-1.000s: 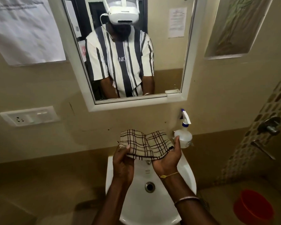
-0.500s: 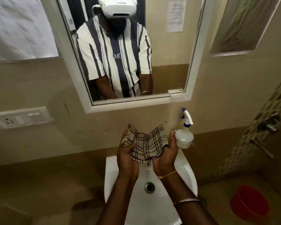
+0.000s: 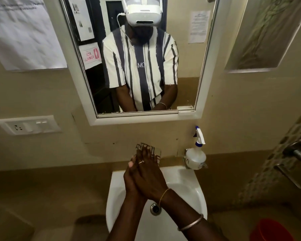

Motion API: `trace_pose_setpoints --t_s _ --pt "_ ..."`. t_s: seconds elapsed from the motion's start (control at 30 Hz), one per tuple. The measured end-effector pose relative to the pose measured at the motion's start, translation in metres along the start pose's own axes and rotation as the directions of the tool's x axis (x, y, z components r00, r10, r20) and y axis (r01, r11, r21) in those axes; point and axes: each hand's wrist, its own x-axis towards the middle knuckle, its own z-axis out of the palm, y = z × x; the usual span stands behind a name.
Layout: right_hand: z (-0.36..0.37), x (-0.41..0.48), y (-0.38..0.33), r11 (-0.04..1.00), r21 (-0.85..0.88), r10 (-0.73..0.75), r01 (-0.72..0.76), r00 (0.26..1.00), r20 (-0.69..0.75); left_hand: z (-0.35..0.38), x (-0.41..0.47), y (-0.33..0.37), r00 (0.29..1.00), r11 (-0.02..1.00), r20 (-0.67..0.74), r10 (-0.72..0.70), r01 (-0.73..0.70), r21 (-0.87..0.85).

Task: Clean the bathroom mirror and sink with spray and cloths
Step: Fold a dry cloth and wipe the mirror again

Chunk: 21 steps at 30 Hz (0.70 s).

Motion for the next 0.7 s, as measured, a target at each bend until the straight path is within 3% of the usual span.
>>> trace_pose_setpoints --t_s 0.07,0.13,0.2,0.23,0.3,0.37,0.43,0.57,0.7 --pt "-0.003 -0.003 0.004 0.950 0.307 0.050 -0.057 0.998 0.032 -0.002 -0.001 0.000 0.995 0.999 -0.096 0.004 0.001 0.042" --pt "-0.011 -0.009 0.008 0.786 0.617 0.146 -0.046 0.983 -0.112 -0.004 0.000 0.002 0.973 0.995 -0.231 0.030 -0.006 0.103" --pt "-0.022 -0.011 0.014 0.698 0.716 0.320 -0.029 0.907 -0.275 0.001 -0.002 0.007 0.967 0.994 -0.248 0.055 -0.029 0.108" --pt "-0.027 -0.011 0.019 0.639 0.767 0.403 -0.057 0.874 -0.271 0.002 -0.003 0.009 0.969 0.995 -0.239 0.059 -0.037 0.095" --pt "-0.034 -0.005 0.025 0.383 0.911 0.496 -0.155 0.866 -0.062 0.007 -0.006 0.013 0.975 0.997 -0.217 0.046 -0.030 0.073" --pt "-0.043 -0.006 0.023 0.066 0.973 0.370 -0.222 0.911 0.183 0.013 -0.009 0.017 0.983 0.998 -0.186 0.003 0.008 0.060" --pt "-0.055 -0.014 0.011 -0.146 0.951 0.233 -0.274 0.924 0.302 0.020 -0.012 0.020 0.990 0.996 -0.138 -0.043 0.054 0.072" --pt "-0.068 -0.018 0.003 -0.244 0.931 0.117 -0.273 0.944 0.308 0.030 -0.016 0.034 0.991 0.979 -0.085 -0.107 0.120 0.167" --pt "-0.080 -0.019 -0.012 -0.297 0.924 0.077 -0.242 0.958 0.276 0.054 -0.021 0.057 0.997 0.933 -0.003 -0.082 0.078 0.352"
